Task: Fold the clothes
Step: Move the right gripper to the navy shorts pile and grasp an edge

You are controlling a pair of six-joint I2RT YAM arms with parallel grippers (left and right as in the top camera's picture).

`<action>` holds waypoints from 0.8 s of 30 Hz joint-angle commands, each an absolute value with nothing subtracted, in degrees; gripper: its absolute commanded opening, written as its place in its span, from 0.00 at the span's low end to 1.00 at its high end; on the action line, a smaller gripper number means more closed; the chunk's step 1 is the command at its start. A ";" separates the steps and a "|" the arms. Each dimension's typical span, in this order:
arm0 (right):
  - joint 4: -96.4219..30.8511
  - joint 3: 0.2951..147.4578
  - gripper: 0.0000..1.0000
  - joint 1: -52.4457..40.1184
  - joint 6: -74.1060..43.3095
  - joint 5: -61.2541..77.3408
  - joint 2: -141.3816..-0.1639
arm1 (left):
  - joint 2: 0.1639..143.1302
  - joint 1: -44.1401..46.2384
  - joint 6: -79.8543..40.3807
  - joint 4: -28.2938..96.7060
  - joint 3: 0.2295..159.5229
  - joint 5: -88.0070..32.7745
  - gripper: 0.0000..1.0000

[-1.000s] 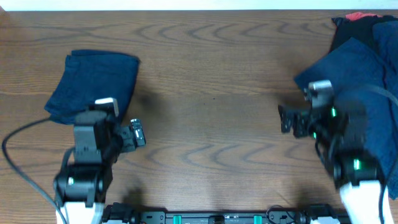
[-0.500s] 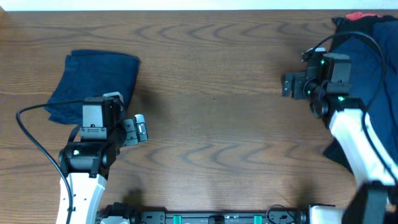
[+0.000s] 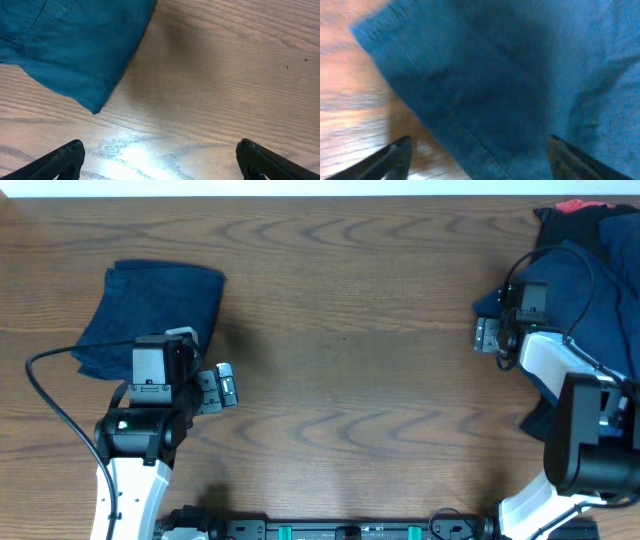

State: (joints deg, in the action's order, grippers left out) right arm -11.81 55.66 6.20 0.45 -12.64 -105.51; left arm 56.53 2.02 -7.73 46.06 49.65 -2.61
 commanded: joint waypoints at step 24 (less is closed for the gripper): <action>-18.02 59.94 0.01 4.49 0.93 -9.56 -93.03 | 56.58 1.85 -8.27 45.82 50.83 -2.61 0.98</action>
State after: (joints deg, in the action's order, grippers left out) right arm -17.15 56.77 6.85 -0.56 -12.86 -100.20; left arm 56.53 2.02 -7.73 45.93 49.65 -2.63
